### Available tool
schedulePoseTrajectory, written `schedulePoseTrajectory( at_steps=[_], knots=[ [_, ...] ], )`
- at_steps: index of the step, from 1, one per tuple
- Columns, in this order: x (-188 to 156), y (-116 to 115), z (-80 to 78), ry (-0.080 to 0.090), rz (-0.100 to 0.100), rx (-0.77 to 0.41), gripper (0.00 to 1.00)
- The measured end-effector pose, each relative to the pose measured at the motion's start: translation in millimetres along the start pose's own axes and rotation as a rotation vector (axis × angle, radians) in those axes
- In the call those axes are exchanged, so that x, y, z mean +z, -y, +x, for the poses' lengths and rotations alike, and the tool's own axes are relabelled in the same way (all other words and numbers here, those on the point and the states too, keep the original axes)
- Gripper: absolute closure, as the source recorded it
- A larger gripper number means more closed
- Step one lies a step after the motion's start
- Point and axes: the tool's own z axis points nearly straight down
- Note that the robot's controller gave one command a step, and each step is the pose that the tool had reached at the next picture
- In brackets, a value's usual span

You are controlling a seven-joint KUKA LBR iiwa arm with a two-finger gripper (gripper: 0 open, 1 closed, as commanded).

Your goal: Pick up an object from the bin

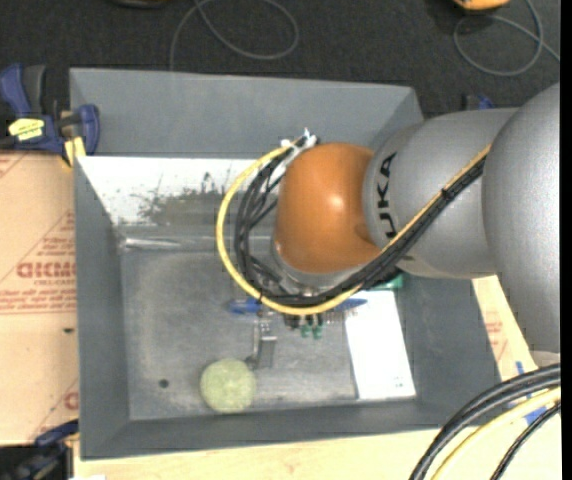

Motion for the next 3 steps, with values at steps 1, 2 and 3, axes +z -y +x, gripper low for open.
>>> schedulePoseTrajectory(
  at_steps=[1,2,3],
  knots=[
    [-4.2,0.3,-2.0,0.008,-0.001,0.003,0.0],
    [28.3,27.8,22.8,0.014,-0.001,-0.068,0.0],
    [61.7,65.5,41.3,0.006,0.001,-0.091,0.0]
  ],
)
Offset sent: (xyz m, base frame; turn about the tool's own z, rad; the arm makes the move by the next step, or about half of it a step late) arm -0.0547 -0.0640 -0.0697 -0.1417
